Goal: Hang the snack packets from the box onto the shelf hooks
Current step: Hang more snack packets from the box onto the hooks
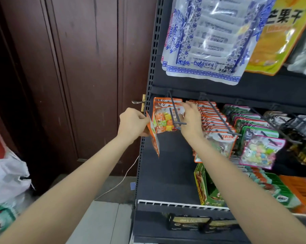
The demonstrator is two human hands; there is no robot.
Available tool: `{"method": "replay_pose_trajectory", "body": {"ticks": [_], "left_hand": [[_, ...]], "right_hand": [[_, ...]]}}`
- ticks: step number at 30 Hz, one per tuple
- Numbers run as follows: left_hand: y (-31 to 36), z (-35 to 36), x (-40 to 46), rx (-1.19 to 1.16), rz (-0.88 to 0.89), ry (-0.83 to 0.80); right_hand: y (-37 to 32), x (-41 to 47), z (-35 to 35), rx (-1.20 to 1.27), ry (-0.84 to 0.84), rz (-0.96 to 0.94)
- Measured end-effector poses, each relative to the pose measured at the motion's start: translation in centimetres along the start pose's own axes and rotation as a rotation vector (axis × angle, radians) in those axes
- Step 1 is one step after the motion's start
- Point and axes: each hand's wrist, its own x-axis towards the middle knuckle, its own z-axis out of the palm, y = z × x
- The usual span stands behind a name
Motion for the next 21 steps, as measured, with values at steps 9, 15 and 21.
{"method": "replay_pose_trajectory", "body": {"ticks": [9,15,21], "left_hand": [[0.1,2.6,-3.4,-0.193,-0.129,-0.089],[0.1,3.4,-5.2,-0.093,0.124,-0.045],[-2.7,2.0,-4.7,0.139,0.288,-0.248]], "right_hand": [[1.2,-10.5,-2.1,0.196,-0.445,-0.088],[1.1,-10.9,-1.2,0.343,-0.052,-0.048],[1.5,-10.1,-1.8,0.706,-0.006,0.037]]}}
